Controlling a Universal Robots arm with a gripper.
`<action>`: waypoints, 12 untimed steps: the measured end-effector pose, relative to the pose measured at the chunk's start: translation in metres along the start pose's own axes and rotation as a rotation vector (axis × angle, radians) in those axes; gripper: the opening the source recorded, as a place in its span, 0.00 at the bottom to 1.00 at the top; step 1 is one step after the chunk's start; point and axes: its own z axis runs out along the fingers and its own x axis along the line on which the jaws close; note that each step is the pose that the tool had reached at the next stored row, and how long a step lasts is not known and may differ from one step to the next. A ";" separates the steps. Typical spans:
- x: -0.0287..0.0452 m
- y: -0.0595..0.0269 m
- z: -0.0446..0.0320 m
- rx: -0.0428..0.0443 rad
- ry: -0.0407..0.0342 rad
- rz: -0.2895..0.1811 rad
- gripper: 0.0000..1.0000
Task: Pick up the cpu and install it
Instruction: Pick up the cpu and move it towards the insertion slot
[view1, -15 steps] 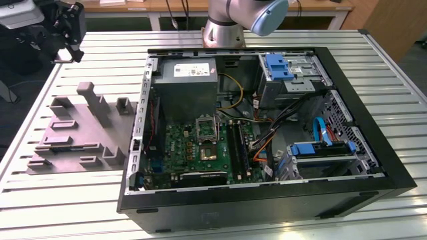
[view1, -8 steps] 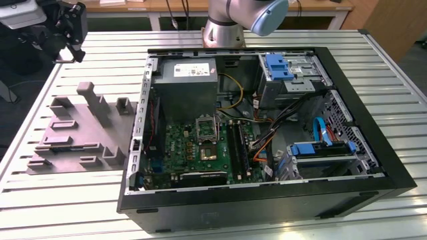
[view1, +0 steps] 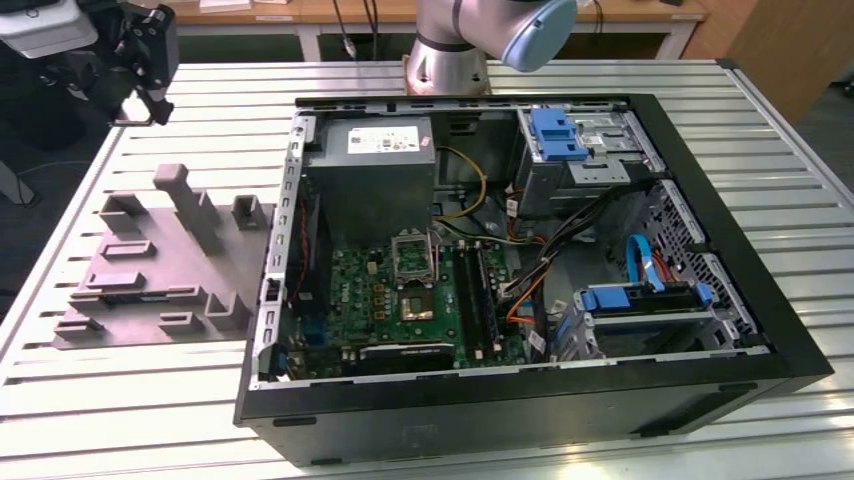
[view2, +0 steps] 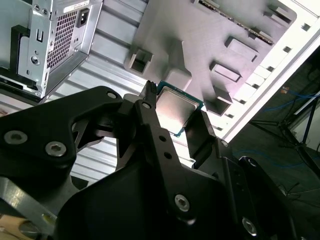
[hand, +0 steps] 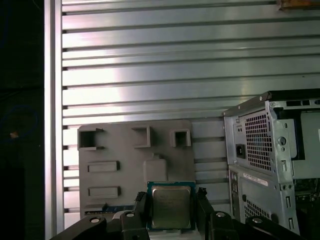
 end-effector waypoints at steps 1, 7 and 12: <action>-0.0003 0.0000 0.0000 0.0000 0.0000 0.000 0.48; -0.0009 0.0000 0.0001 0.0283 -0.0020 0.000 0.48; -0.0009 0.0001 0.0000 0.0287 -0.0020 0.000 0.48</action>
